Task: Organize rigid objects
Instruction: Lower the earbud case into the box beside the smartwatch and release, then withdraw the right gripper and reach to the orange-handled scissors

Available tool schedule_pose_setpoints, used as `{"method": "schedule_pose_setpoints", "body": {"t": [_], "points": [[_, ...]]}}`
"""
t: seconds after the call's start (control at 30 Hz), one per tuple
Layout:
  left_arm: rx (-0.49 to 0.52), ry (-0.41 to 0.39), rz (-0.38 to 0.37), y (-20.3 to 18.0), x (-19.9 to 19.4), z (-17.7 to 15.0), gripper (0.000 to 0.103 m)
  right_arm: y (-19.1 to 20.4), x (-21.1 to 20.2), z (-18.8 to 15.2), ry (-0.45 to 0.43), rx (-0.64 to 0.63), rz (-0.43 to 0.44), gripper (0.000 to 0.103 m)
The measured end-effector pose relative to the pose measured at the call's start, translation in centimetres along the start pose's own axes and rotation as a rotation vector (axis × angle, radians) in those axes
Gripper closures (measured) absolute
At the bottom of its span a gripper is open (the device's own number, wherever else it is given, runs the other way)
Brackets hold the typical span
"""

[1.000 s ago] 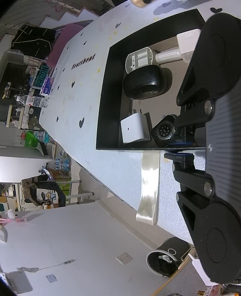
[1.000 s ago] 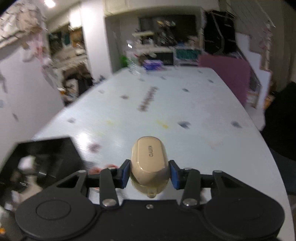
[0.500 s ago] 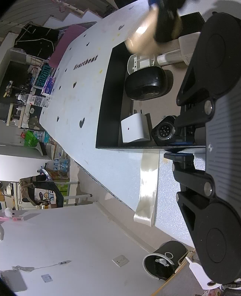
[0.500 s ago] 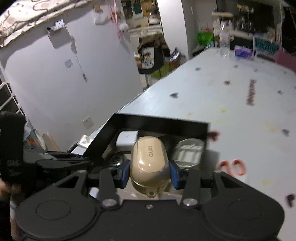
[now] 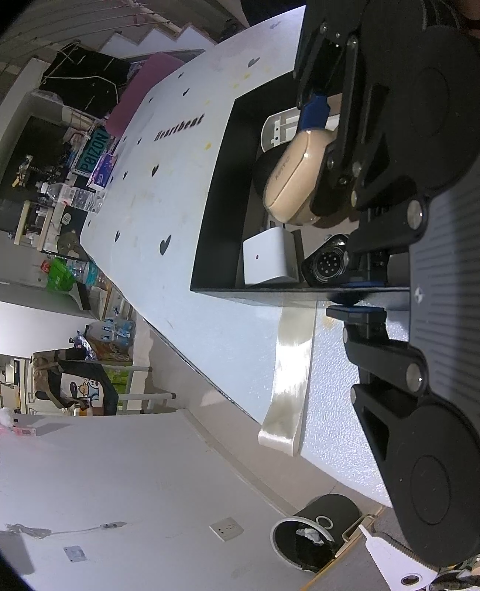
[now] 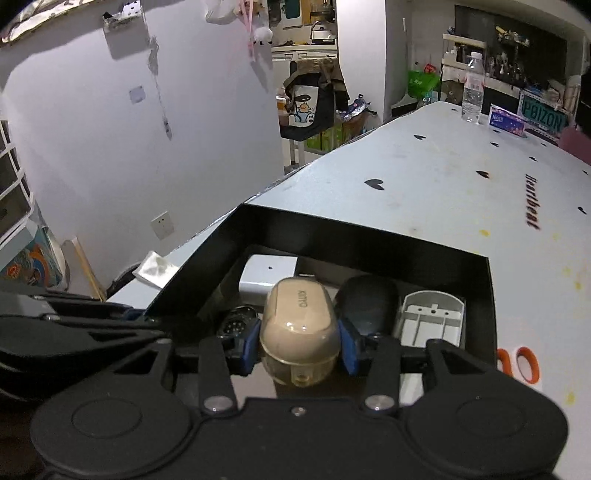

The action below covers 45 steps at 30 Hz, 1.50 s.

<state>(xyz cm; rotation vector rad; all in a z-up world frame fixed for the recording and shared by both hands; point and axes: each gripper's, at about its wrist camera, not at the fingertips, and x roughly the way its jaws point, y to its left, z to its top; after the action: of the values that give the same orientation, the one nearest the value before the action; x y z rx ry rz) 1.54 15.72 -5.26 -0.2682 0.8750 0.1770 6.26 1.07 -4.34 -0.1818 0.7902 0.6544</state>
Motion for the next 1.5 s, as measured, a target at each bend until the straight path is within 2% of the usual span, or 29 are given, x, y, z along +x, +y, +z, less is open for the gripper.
{"method": "schedule_pose_setpoints", "body": {"t": [0.1,0.3,0.37,0.43,0.53,0.67,0.77,0.9,1.03,1.27,1.4,1.5], "points": [[0.001,0.0,0.001,0.0,0.0,0.0,0.094,-0.4,-0.5,0.0,0.011,0.012,0.027,0.053],[0.003,-0.001,0.003,0.0,-0.1,0.0,0.094,-1.2,-2.5,-0.7,0.015,0.019,0.072,0.054],[0.004,-0.001,0.003,0.0,-0.1,0.0,0.094,-1.4,-2.8,-1.0,0.036,0.021,0.083,0.058],[0.005,-0.001,0.004,0.0,0.0,0.0,0.094,-1.4,-2.9,-1.3,0.07,0.014,0.105,0.075],[0.005,-0.001,0.005,0.0,-0.1,0.0,0.094,-1.6,-2.6,-1.7,0.123,0.036,0.162,0.08],[0.005,-0.001,0.004,0.0,-0.1,0.0,0.094,-1.7,-1.6,-1.7,0.167,0.098,0.233,0.081],[0.005,-0.001,0.004,0.0,-0.1,0.0,0.094,-1.3,-0.9,-1.5,0.168,0.086,0.189,0.083],[0.005,-0.001,0.004,0.0,-0.1,0.0,0.094,-1.3,-0.4,-1.3,0.148,0.101,0.168,0.083],[0.007,-0.001,0.006,0.0,-0.1,0.0,0.094,-1.4,-0.5,-1.1,0.134,0.108,0.151,0.087],[0.006,-0.001,0.005,0.0,-0.1,0.0,0.094,-1.4,-3.7,-0.8,0.078,0.085,0.123,0.085],[0.006,-0.001,0.006,0.0,-0.1,0.0,0.094,-1.4,-5.5,-0.7,0.051,0.069,0.077,0.076],[0.007,-0.001,0.006,0.0,-0.1,0.0,0.094,-1.5,-6.6,-0.9,0.039,0.074,0.052,0.062]]}}
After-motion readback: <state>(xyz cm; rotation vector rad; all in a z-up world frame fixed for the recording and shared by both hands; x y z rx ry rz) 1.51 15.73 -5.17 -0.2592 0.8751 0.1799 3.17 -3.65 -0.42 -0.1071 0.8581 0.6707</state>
